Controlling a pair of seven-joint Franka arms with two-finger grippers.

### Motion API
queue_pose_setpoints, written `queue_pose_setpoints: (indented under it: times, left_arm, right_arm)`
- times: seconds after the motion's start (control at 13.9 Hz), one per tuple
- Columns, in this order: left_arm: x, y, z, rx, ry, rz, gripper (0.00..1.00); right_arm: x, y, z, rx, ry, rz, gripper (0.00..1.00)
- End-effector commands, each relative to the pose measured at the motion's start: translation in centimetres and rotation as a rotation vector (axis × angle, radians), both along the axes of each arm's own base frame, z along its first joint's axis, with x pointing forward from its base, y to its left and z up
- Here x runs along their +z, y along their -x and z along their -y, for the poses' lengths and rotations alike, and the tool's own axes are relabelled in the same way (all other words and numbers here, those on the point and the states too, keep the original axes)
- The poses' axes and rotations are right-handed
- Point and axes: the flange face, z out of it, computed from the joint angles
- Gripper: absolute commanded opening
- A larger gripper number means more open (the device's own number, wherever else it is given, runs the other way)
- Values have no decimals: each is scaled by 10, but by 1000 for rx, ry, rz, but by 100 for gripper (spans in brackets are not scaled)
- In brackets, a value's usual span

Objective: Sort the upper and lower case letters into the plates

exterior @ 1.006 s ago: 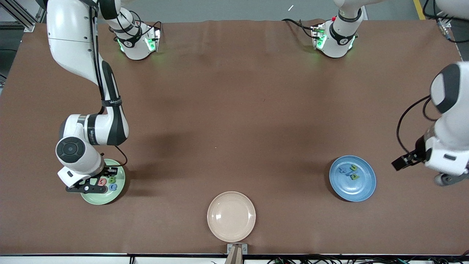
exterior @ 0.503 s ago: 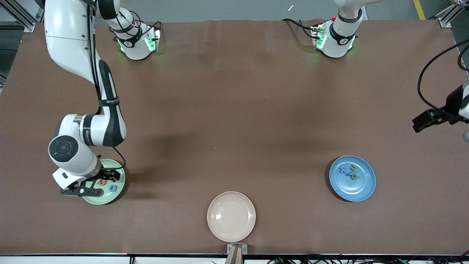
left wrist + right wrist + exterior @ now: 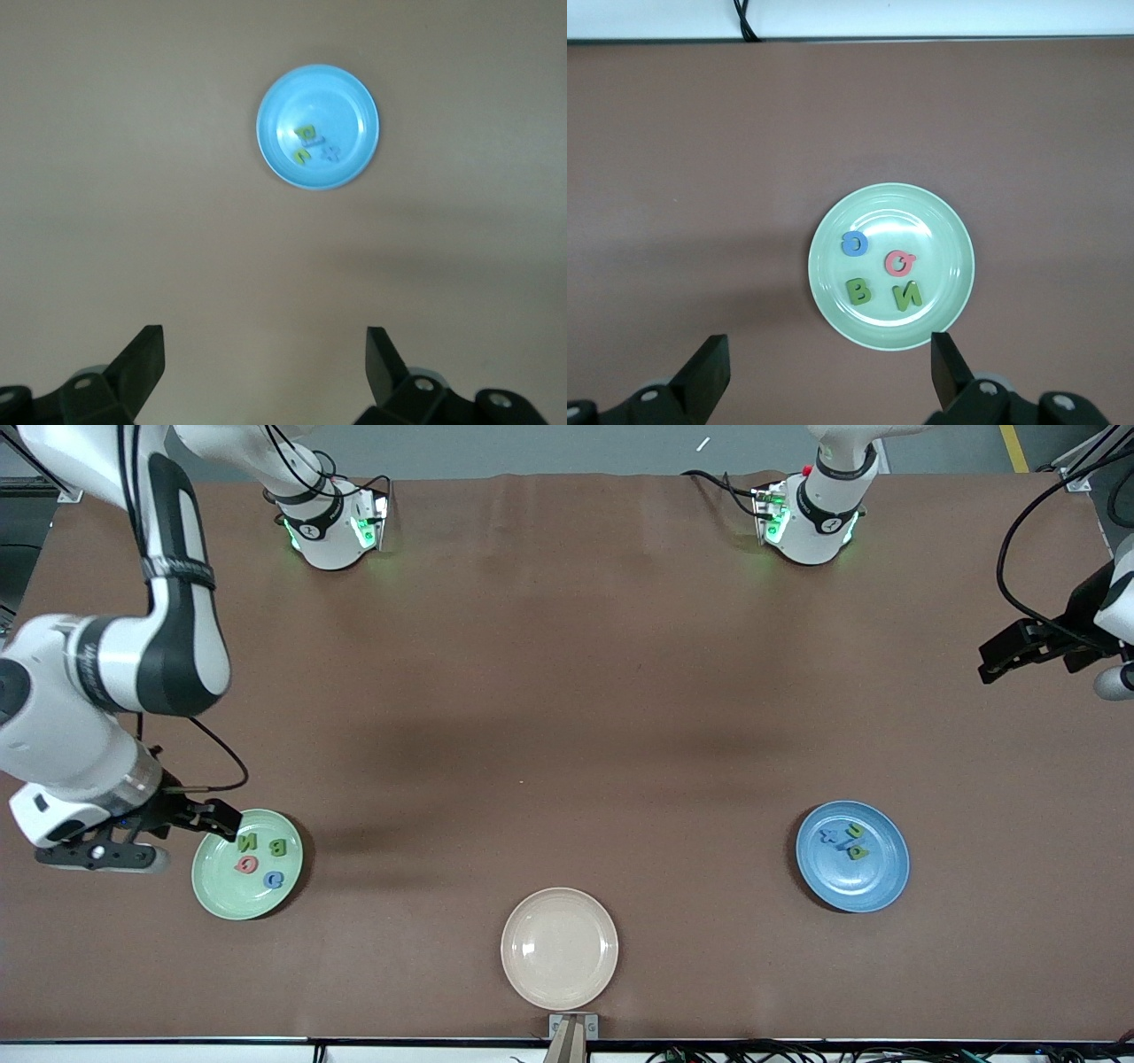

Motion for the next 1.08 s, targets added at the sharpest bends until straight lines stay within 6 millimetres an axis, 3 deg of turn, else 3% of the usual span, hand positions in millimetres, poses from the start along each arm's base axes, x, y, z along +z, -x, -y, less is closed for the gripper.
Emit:
queue_pose_setpoints:
  times: [0.0,0.07,0.22,0.5,0.72,1.01]
  left_arm:
    - [-1,31,3,-17,21,-7,100]
    - [2,35,14,-15,18,-1,100]
    - [4,41,17,-15,17,2,100]
    - [6,41,18,-15,17,11,100]
    - [6,39,19,-19,17,18,100]
    - [3,35,19,-27,18,20,100]
  right_arm:
    - [38,22,17,-17,-50,4,100]
    - [50,28,32,-36,-65,-2,100]
    - [85,42,46,-38,-110,18,100]
    - [139,76,42,7,-41,33,100]
    - [162,97,38,8,-45,22,100]
    - [172,120,34,-3,-49,14,100]
